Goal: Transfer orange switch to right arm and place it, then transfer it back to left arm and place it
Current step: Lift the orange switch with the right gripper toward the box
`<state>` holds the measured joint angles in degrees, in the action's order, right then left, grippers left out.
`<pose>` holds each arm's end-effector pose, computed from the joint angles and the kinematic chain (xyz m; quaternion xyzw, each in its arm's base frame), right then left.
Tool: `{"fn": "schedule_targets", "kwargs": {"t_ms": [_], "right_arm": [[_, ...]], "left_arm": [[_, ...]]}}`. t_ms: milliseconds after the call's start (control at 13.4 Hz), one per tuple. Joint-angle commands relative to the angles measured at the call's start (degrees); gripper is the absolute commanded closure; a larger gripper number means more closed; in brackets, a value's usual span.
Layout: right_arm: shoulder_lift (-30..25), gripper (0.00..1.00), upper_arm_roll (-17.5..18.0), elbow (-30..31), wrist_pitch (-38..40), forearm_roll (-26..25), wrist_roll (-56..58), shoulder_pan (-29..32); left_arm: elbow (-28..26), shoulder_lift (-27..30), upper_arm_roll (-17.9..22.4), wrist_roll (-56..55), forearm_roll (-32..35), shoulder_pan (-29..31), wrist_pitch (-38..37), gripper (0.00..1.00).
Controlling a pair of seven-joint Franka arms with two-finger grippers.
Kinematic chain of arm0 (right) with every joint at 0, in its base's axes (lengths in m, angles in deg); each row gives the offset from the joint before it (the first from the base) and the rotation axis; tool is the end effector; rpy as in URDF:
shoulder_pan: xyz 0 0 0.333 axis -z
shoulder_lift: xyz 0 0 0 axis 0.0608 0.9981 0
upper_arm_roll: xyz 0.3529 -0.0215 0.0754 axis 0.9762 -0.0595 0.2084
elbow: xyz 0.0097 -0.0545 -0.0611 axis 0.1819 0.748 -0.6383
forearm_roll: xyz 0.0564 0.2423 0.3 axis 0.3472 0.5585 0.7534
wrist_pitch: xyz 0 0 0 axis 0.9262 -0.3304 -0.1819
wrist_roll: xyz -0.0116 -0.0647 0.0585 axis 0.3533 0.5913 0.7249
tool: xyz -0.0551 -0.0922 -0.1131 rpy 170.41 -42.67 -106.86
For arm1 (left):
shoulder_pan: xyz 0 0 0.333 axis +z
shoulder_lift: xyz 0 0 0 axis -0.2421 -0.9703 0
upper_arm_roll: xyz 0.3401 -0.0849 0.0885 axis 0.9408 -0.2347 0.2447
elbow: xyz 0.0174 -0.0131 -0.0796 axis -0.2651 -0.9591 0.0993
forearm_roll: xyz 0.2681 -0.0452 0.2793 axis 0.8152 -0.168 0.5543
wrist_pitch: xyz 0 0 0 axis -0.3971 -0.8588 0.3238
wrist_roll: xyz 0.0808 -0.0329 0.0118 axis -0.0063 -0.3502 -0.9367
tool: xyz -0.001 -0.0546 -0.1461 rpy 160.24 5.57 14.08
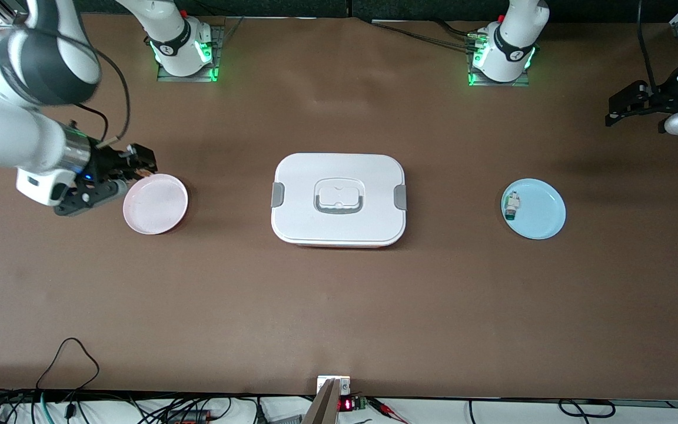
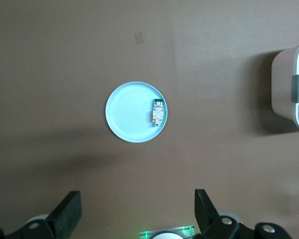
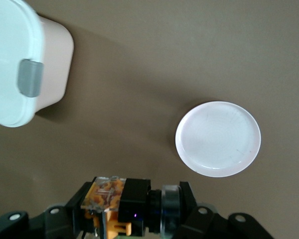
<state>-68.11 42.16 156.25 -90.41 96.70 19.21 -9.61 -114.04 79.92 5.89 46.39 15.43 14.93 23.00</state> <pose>0.5824 0.0997 0.4974 -0.9768 -0.1758 0.0887 0.0837 0.5118 0.0065 0.6165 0.9972 -0.0607 -0.0438 0.0087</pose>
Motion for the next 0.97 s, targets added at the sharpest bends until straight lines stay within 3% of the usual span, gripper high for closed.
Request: {"fn": "schedule_targets", "kwargs": {"t_ms": [0, 372, 894], "right_arm": [[-0.71, 0.7, 1.83, -3.55, 2.58, 1.35, 1.41, 0.32], [-1.16, 0.7, 4.99, -6.54, -3.99, 7.23, 9.3, -0.82], [-1.69, 0.71, 10.52, -6.45, -13.76, 23.83, 35.75, -1.7]], "left_arm": [[0.03, 0.75, 0.07, 0.47, 1.14, -0.3, -0.09, 0.0], [0.03, 0.75, 0.25, 0.47, 1.14, -0.21, -0.18, 0.0], [-0.15, 0.84, -0.62, 0.29, 0.87, -0.39, -2.27, 0.0]]}}
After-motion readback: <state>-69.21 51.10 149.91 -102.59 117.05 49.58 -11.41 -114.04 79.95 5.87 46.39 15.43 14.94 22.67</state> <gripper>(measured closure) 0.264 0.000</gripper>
